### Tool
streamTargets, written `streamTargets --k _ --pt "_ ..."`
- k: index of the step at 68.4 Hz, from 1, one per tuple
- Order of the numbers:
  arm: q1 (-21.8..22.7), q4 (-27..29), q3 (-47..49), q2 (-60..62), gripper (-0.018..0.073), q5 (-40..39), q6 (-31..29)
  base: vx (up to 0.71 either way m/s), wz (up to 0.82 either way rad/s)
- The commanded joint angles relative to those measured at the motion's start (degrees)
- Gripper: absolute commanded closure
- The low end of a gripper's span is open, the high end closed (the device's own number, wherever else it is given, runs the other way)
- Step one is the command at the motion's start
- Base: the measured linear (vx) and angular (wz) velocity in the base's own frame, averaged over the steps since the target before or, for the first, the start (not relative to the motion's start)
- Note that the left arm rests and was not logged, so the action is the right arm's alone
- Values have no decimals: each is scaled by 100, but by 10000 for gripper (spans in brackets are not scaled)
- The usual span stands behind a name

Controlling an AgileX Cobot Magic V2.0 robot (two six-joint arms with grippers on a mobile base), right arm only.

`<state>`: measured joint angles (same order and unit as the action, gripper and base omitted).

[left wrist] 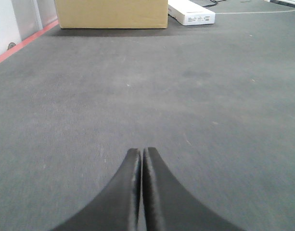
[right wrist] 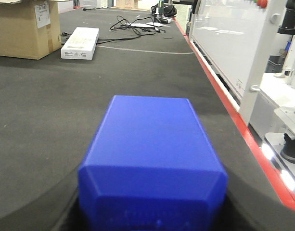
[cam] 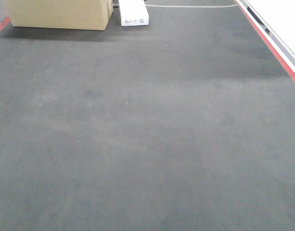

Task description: Pour parts from conveyor to right shelf

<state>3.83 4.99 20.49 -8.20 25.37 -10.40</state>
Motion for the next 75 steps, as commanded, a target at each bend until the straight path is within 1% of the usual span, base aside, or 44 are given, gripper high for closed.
streamTargets --k 1,24,75 --pt "23 12 161 -55 565 -477 -39 -19 -5" --pt "23 12 161 -55 565 -477 -39 -23 -14" --pt "23 12 161 -55 565 -477 -39 -29 -54"
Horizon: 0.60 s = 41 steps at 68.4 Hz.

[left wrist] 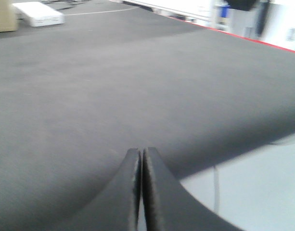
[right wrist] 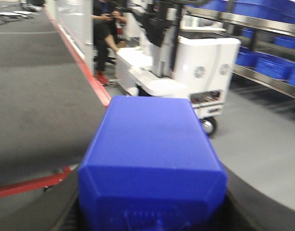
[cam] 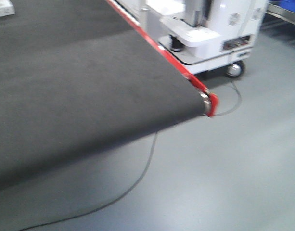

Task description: Pour parts from conveyor to right shelf

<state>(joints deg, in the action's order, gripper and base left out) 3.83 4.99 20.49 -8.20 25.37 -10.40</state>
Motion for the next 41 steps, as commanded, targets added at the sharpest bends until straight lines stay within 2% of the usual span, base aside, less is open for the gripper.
streamTargets --k 1,41 --pt "23 12 161 -55 565 -477 -39 -36 -45" --pt "23 13 161 -55 565 -477 -39 -36 -48"
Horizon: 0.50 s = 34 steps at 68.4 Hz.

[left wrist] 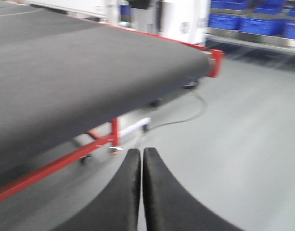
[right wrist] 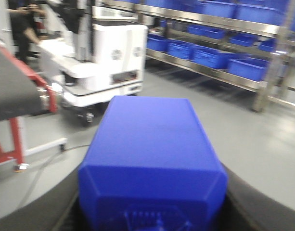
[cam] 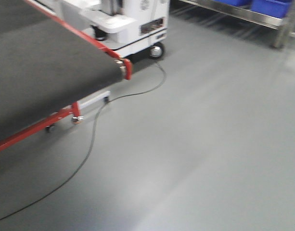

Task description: Pour parts from conveyor to right shelf

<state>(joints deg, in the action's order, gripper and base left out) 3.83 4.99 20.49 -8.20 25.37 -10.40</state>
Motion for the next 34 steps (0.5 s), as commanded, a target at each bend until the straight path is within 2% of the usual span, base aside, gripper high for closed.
streamTargets --k 1,13,34 --pt "23 13 161 -55 565 -477 -39 -30 -66" --pt "23 13 161 -55 565 -477 -39 -27 -79" --pt "23 7 161 -55 565 -477 -39 -22 -94"
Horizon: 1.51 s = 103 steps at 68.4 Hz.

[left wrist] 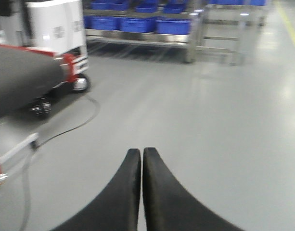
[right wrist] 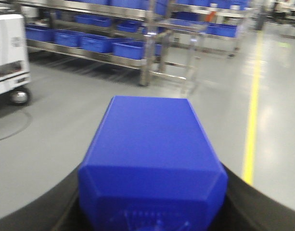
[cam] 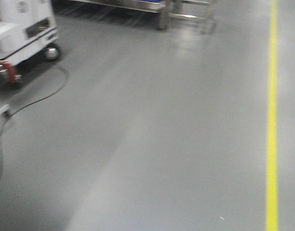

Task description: Pour parts from conveyor to right shelf

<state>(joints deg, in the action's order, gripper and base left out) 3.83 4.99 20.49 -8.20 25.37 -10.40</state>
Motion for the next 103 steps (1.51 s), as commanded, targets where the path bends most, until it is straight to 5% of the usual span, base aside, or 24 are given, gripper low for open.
streamTargets --k 1,36,103 --pt "23 7 161 -55 565 -477 -39 -21 -97" --pt "23 14 161 -55 565 -477 -39 -16 -72" --pt "23 13 161 -55 565 -477 -39 7 -9"
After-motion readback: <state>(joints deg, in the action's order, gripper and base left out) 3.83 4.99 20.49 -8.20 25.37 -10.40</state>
